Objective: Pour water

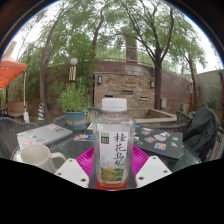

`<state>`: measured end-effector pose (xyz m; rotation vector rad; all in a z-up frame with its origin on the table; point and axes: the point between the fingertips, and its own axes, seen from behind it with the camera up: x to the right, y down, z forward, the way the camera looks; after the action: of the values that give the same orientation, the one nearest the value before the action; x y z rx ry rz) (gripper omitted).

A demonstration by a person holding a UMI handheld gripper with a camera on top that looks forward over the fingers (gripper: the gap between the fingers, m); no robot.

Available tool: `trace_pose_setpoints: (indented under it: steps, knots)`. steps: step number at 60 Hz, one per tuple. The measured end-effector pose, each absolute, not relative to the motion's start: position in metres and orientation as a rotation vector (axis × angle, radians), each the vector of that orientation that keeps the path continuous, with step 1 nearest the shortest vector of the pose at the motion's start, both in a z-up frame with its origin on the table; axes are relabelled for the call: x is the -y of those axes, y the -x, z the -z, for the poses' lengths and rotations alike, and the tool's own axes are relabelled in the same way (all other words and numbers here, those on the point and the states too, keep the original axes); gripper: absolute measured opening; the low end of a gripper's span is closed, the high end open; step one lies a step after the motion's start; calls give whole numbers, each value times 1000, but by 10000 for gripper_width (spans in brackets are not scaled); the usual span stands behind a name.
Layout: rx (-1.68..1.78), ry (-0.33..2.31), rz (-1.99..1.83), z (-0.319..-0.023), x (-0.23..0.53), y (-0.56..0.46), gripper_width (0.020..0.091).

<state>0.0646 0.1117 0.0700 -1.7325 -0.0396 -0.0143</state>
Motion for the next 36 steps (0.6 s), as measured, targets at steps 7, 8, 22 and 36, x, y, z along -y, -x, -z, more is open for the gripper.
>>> trace_pose_setpoints:
  steps: [7,8,22,36]
  knots:
    - [26,1735,9,-65,-122,-52,480]
    - [27,1735,10,-65,-122,-53,480]
    - [28,1734,-2,-71,-110,-67,642]
    - [7,1822,10,-60,-88,-71,845]
